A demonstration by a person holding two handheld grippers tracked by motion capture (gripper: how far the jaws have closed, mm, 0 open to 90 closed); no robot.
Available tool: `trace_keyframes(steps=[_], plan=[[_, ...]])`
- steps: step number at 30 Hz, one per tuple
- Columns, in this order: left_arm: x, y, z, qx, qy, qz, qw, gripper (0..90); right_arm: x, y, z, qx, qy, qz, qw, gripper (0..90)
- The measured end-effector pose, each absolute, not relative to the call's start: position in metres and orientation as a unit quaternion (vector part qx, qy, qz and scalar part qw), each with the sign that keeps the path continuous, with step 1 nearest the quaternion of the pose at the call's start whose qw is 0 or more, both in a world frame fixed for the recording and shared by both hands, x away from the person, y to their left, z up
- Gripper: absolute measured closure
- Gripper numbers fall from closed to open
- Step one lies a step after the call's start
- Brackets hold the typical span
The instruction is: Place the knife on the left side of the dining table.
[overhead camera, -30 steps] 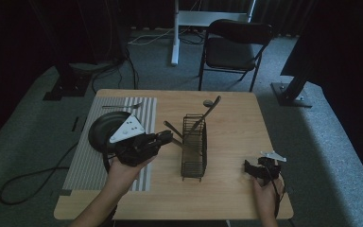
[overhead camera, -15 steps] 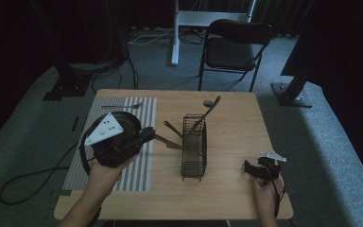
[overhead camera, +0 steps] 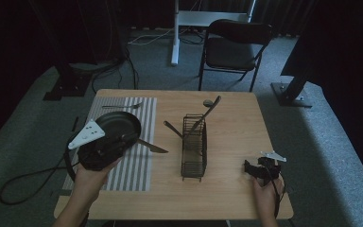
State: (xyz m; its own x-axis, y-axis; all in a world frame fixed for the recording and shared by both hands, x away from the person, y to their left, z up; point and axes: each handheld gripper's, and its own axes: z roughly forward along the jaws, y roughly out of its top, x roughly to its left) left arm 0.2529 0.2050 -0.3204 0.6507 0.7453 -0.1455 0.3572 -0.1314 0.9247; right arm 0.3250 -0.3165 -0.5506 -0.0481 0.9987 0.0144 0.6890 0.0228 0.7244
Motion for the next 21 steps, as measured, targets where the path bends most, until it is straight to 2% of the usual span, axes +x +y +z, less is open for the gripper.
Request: trace_keyframes(steps=[21], plan=[[0.261, 0.248, -0.375, 0.721, 0.454, 0.168, 0.496, 83.6, 0.325, -0.317, -0.551, 0.636, 0.664, 0.29, 0.267, 12.2]])
